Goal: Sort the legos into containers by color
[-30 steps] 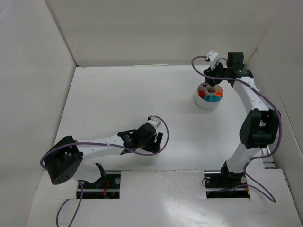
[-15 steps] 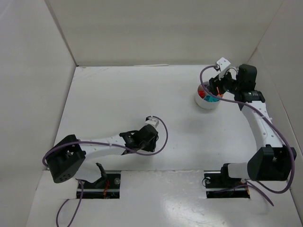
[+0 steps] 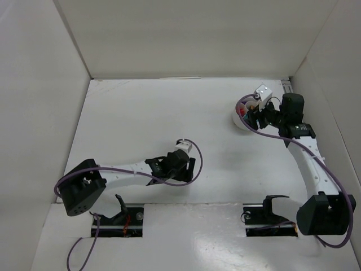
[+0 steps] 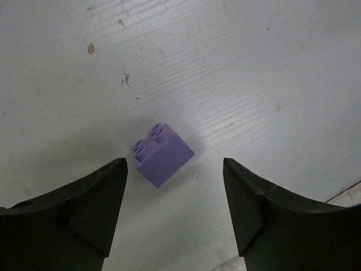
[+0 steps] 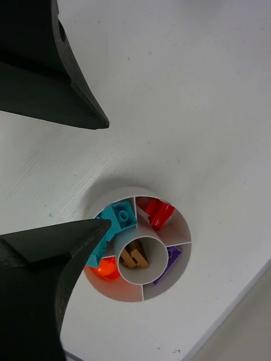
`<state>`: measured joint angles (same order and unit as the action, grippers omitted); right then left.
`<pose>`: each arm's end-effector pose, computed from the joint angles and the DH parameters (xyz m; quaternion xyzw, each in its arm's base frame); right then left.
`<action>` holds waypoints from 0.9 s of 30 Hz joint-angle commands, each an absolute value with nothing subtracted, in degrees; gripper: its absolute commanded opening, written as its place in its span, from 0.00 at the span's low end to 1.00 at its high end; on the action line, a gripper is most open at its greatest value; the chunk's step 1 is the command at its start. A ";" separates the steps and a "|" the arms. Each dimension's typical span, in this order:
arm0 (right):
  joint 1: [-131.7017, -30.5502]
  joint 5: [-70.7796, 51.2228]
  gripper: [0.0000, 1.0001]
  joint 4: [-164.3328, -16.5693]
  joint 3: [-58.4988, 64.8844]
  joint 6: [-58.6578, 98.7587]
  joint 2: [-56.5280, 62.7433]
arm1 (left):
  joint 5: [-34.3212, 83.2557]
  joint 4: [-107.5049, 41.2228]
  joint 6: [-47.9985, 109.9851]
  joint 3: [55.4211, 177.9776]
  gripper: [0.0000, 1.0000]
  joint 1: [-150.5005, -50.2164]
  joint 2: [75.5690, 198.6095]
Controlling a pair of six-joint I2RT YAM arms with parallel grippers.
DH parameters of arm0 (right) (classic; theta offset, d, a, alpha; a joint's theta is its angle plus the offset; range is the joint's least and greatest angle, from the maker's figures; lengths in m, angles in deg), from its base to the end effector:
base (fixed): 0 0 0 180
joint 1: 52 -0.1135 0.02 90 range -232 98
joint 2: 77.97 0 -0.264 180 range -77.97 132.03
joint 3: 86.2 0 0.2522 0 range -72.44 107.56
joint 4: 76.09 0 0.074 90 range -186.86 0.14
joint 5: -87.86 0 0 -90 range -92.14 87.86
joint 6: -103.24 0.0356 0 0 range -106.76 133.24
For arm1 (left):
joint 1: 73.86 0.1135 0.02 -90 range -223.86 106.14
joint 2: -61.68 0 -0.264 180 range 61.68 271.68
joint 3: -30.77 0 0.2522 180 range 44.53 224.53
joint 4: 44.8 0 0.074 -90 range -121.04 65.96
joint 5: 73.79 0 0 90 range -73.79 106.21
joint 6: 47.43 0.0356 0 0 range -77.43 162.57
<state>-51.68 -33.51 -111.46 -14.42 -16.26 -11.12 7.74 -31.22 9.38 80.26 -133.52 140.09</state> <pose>0.2576 0.0171 0.3250 -0.3404 0.7748 0.1037 0.5225 0.1400 -0.2288 0.1764 0.1800 0.8954 -0.2444 0.3258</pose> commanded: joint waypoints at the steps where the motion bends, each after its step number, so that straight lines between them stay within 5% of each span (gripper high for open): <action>1: -52.00 -32.91 0.70 -111.38 -14.52 -15.86 -13.99 | 6.71 -31.65 7.86 82.49 0.66 -134.41 141.40; 11: -52.00 -31.58 0.71 -112.53 -15.58 -15.86 -15.75 | 0.12 -25.51 2.68 88.73 0.58 -136.79 149.66; 19: -52.00 -31.05 0.71 -113.06 -15.58 -15.86 -16.27 | -1.64 -21.98 1.00 89.79 0.24 -137.49 150.89; 27: -53.31 -42.55 0.71 -111.14 -20.74 -20.24 -21.09 | -1.64 -24.79 6.44 91.37 0.24 -137.49 141.60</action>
<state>-51.86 -35.37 -113.63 -18.62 -17.86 -17.77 -0.72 -24.78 3.72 89.04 -137.23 148.01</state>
